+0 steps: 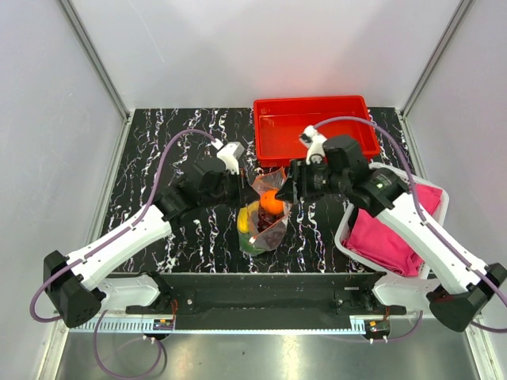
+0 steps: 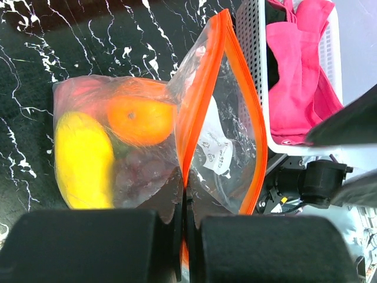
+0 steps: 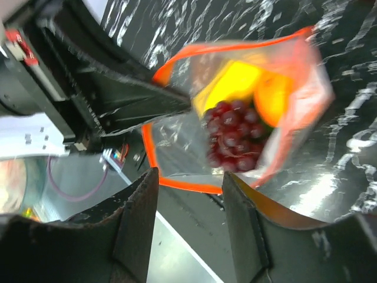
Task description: Open the zip-top bag and remove the fake food
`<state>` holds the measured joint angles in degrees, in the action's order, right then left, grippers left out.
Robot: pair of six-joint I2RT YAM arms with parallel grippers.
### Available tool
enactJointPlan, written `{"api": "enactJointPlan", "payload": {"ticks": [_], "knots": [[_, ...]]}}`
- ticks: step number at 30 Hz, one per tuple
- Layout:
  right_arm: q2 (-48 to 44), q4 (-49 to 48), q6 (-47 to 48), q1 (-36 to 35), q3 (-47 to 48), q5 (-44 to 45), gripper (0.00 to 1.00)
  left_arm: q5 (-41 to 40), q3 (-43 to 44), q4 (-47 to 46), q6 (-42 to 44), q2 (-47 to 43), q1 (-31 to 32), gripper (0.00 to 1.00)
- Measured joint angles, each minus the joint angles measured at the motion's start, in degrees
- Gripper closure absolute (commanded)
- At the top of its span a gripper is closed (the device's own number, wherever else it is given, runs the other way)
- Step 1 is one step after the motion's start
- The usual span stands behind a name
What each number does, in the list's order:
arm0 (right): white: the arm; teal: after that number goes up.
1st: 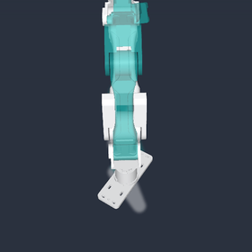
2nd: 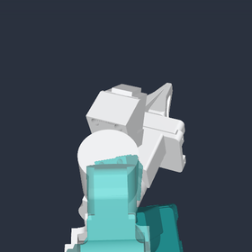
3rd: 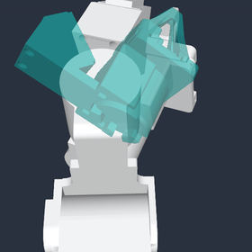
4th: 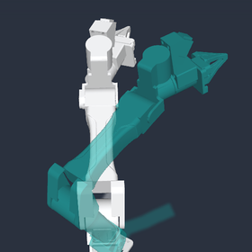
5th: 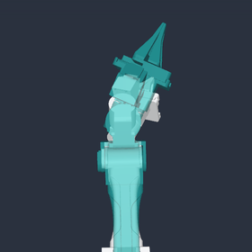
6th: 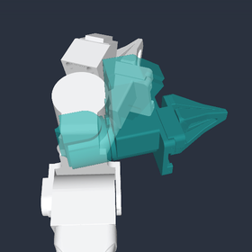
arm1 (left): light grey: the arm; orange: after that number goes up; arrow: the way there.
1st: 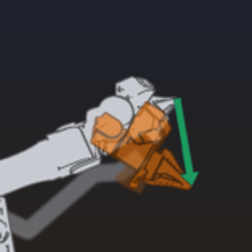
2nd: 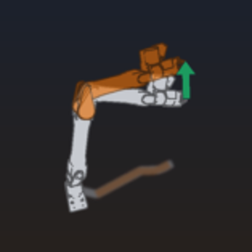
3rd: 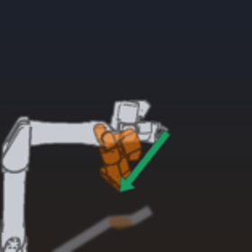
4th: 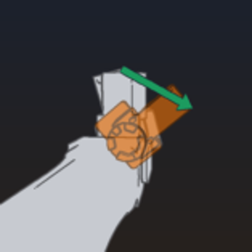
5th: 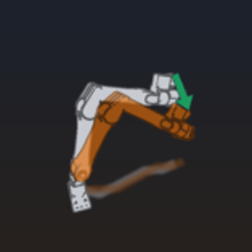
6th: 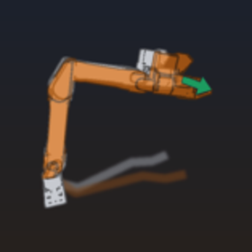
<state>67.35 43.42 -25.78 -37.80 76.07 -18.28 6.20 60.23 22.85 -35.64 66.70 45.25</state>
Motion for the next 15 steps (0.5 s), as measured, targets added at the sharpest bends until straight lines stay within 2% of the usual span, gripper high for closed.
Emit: {"api": "enactJointPlan", "payload": {"ticks": [6,15], "knots": [[6.25,-4.76,-1.05,-5.95,-4.37,-0.85,0.5,0.0,-0.68,-0.28,-0.72,-0.55,0.0,1.0],[10.62,-10.64,-1.2,-6.05,-11.3,-0.22,0.48,0.04,-0.85,-0.35,-1.31,-1.18,0.02,1.0]]}}
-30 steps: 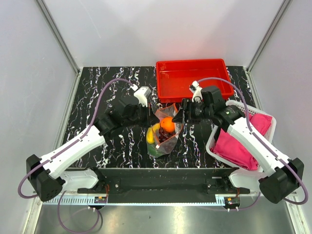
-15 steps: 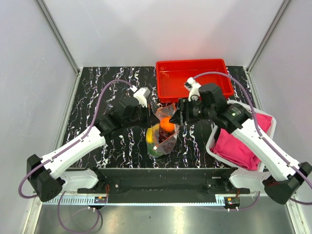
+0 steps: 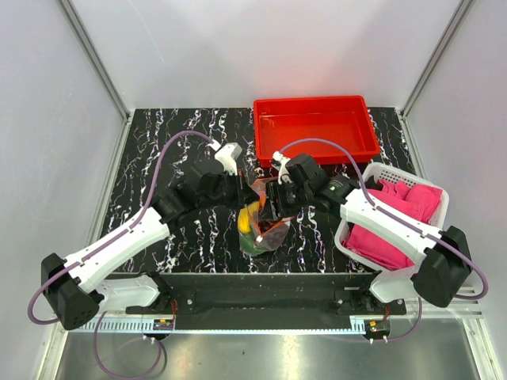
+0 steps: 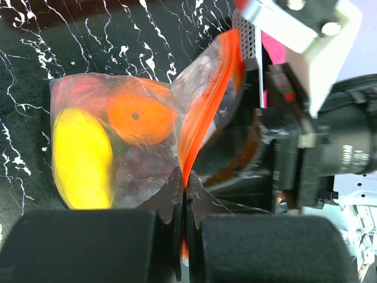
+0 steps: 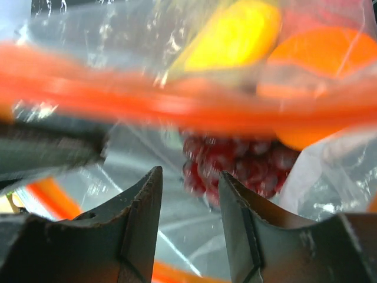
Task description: Open the zip-top bag and remove the fake food
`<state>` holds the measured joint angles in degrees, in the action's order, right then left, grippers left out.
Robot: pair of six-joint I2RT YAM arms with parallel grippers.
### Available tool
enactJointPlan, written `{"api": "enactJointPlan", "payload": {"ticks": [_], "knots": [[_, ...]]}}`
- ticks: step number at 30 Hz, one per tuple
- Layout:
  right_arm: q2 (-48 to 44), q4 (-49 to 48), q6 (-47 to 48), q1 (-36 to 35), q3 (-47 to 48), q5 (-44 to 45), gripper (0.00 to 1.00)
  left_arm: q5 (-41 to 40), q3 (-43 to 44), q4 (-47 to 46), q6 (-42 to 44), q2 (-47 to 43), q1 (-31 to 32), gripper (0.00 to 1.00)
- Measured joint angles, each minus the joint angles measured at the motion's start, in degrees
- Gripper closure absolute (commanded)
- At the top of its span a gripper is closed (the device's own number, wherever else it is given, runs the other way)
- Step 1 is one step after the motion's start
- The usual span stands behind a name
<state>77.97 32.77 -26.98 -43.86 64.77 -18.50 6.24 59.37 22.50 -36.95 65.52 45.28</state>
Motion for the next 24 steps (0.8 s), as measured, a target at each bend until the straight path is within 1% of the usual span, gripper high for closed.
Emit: {"api": "enactJointPlan", "payload": {"ticks": [5,10,17,20,22,24], "knots": [[2.21,-4.81,0.02,0.0,-1.88,0.04,0.44,0.0,-0.72,-0.39,-0.44,-0.42,0.13,1.0],[2.93,-6.78,0.2,0.0,-2.99,1.22,0.4,0.02,-0.9,-0.59,-0.61,-0.42,0.57,1.0],[4.72,-8.41,0.55,0.0,-3.54,3.34,0.39,0.04,-0.9,-1.22,-0.63,-0.42,1.18,1.0],[5.33,-8.83,0.68,0.0,-4.17,4.04,0.42,0.09,-0.92,-1.31,-0.66,-0.42,1.18,1.0],[5.88,-9.18,0.7,0.0,-4.28,4.09,0.47,0.09,-0.92,-1.42,-0.66,-0.42,1.18,1.0],[6.12,-9.53,0.68,0.0,-4.44,4.13,0.57,0.09,-0.94,-1.42,-0.66,-0.42,1.18,1.0]]}}
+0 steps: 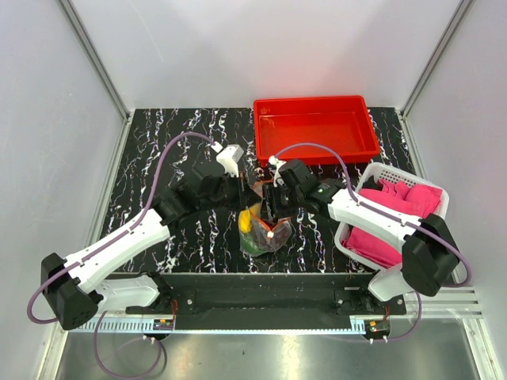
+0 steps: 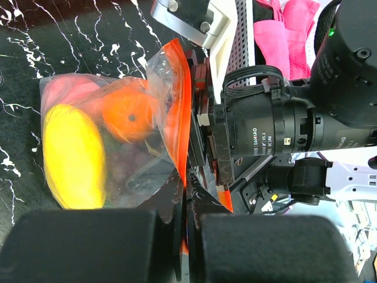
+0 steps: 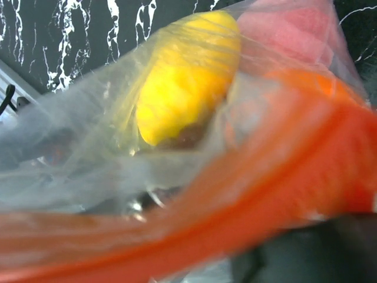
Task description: Open the zip-top bag and remove the fake food
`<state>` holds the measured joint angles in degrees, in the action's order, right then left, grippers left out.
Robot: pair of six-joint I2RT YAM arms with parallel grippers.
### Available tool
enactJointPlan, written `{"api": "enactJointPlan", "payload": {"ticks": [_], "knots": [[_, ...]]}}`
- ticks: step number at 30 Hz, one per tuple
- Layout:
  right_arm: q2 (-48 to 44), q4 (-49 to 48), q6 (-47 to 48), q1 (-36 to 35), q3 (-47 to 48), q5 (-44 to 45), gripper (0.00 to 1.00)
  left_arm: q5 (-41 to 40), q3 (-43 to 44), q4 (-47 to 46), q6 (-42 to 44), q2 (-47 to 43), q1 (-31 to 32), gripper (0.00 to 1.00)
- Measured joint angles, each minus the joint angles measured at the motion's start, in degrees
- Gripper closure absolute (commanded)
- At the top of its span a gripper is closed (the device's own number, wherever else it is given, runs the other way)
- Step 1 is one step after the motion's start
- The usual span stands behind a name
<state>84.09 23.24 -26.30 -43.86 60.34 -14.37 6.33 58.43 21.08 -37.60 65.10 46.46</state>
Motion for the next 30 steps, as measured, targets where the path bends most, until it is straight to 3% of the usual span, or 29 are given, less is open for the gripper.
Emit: {"api": "enactJointPlan", "payload": {"ticks": [1,7,10,30], "knots": [[0.0,-0.09,0.04,0.0,-0.09,0.0,0.64,0.0,-0.09,-0.07,0.0,0.0,0.0,1.0],[-0.98,-0.66,-0.17,0.0,-0.81,0.39,0.87,-0.2,-1.86,-1.01,-0.24,-0.13,0.0,1.0],[-2.95,-0.2,-0.46,0.0,-0.92,0.31,0.91,-0.46,-2.54,-1.49,-0.48,-0.22,0.0,1.0],[-16.52,4.48,-2.25,0.0,6.58,0.22,0.99,-3.19,-4.96,-1.88,-1.9,-2.97,0.0,1.0]]}}
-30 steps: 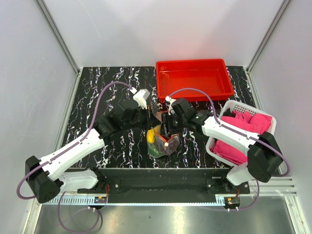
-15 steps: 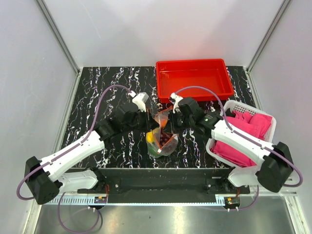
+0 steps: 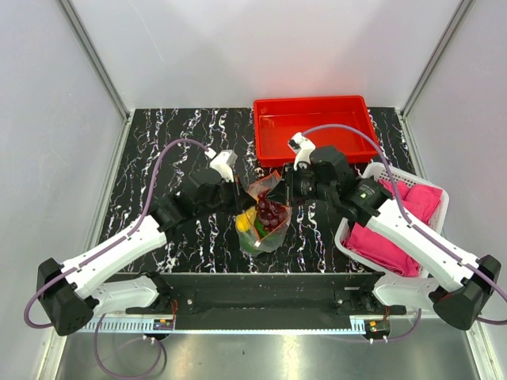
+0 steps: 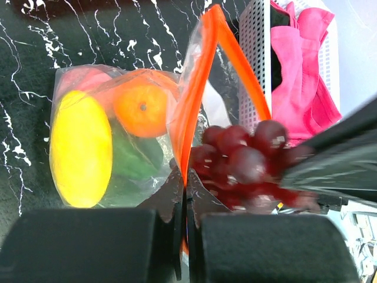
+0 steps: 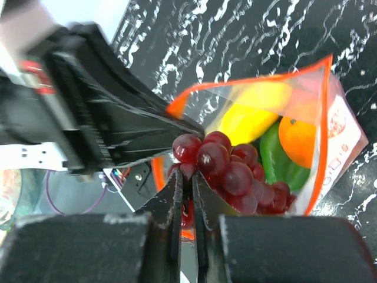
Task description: Open the zip-top bag and remove the fake food
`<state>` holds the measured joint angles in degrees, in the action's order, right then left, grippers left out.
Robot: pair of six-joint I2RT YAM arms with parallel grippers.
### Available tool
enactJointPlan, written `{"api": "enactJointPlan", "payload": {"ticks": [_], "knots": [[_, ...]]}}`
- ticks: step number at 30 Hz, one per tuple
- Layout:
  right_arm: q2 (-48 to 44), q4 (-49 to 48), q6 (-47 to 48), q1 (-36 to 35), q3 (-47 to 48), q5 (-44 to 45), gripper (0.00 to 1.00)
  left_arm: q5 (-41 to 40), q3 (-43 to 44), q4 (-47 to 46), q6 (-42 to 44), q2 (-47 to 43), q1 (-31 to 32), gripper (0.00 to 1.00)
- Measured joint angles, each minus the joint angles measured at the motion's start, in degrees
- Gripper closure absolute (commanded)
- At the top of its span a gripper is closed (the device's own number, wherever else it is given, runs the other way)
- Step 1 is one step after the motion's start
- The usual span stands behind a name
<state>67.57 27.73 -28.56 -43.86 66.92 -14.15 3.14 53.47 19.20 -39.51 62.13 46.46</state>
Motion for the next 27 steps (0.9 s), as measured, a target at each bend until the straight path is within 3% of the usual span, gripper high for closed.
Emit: {"api": "enactJointPlan", "payload": {"ticks": [18,27], "knots": [[3.26,9.29,5.22,0.74,25.81,7.8,1.0,-0.39,-3.32,-0.83,-1.09,-0.26,0.0,1.0],[10.03,13.49,10.8,13.14,37.35,10.34,1.0,-0.37,-4.13,-0.85,-1.09,-1.46,0.0,1.0]]}}
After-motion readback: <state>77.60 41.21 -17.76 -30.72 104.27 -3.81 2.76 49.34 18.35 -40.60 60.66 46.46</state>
